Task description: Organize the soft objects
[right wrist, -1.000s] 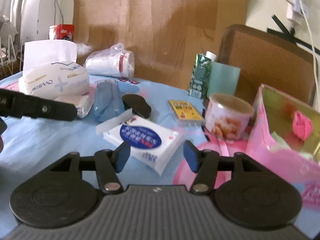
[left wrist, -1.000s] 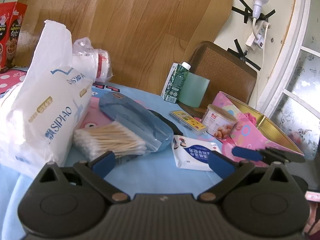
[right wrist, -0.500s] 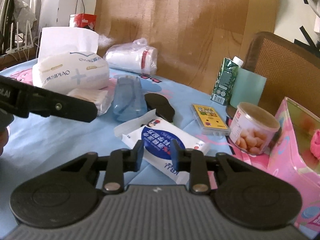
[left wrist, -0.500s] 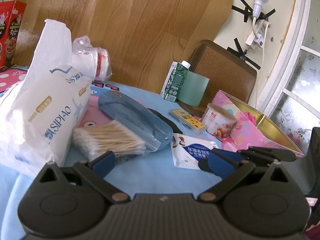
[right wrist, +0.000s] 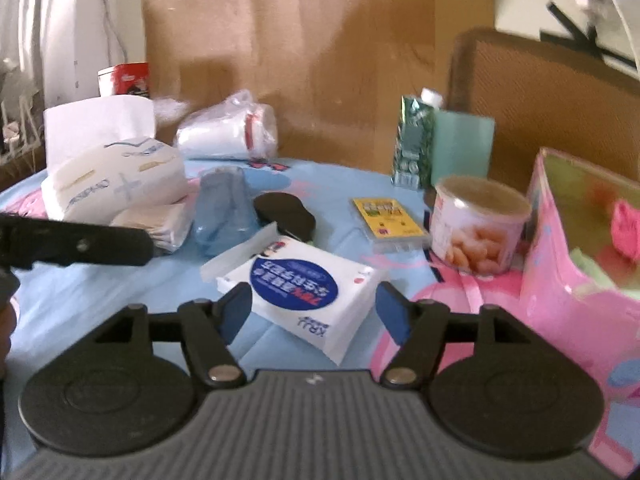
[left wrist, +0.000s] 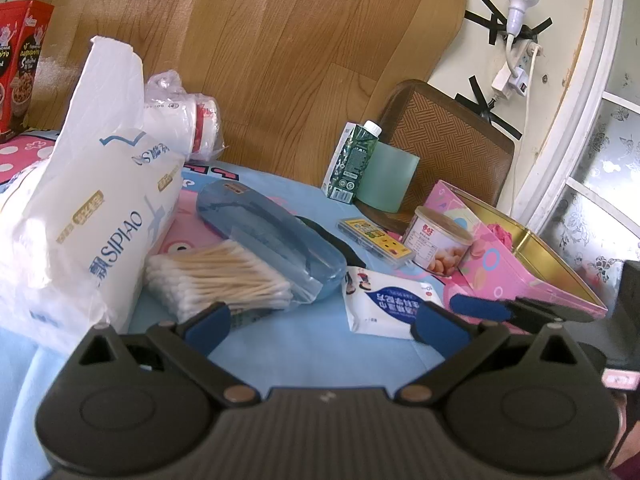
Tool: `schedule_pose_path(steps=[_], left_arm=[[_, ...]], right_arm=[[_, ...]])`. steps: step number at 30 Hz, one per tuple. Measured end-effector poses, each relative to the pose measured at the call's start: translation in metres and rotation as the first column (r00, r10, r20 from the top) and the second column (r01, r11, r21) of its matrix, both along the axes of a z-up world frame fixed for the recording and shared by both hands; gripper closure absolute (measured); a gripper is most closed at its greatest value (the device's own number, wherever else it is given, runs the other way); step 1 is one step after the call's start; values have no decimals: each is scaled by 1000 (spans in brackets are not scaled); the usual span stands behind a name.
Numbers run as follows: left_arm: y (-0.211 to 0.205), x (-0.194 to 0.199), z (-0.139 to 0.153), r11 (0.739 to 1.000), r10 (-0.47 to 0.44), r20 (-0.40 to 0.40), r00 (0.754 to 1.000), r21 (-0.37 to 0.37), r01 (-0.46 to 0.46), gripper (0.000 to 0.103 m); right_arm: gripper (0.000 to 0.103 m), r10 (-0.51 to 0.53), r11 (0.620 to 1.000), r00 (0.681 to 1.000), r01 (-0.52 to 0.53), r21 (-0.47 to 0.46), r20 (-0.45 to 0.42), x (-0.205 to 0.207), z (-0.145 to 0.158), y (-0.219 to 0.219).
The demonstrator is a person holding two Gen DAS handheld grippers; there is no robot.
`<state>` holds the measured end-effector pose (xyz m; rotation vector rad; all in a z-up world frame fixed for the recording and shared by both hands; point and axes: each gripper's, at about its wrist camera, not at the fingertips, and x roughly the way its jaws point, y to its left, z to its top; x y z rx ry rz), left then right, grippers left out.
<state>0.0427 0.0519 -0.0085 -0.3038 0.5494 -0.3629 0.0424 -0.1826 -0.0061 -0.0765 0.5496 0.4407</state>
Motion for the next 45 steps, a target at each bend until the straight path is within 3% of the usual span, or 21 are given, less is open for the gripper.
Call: schedule_pose_path(steps=[4, 8, 16, 25, 41, 45], left_arm=[[0, 0, 0, 1000, 0, -2, 1000, -1, 0, 0], [0, 0, -1, 1000, 0, -2, 1000, -1, 0, 0], [0, 0, -1, 1000, 0, -2, 1000, -2, 0, 0], [0, 1, -1, 1000, 0, -4, 1000, -2, 0, 0], [-1, 2, -2, 1000, 1, -16, 1000, 5, -1, 0], [-2, 3, -2, 1000, 1, -23, 1000, 6, -1, 0]], right_arm=[[42, 14, 999, 999, -16, -39, -41, 5, -4, 7], [55, 20, 998, 1000, -21, -63, -19, -1, -4, 10], [70, 13, 996, 1000, -12, -93, 10, -6, -4, 12], [96, -14, 995, 999, 18, -101, 41, -24, -4, 7], [99, -25, 994, 998, 30, -104, 49, -82, -8, -23], [94, -53, 995, 998, 56, -78, 32, -90, -10, -38]])
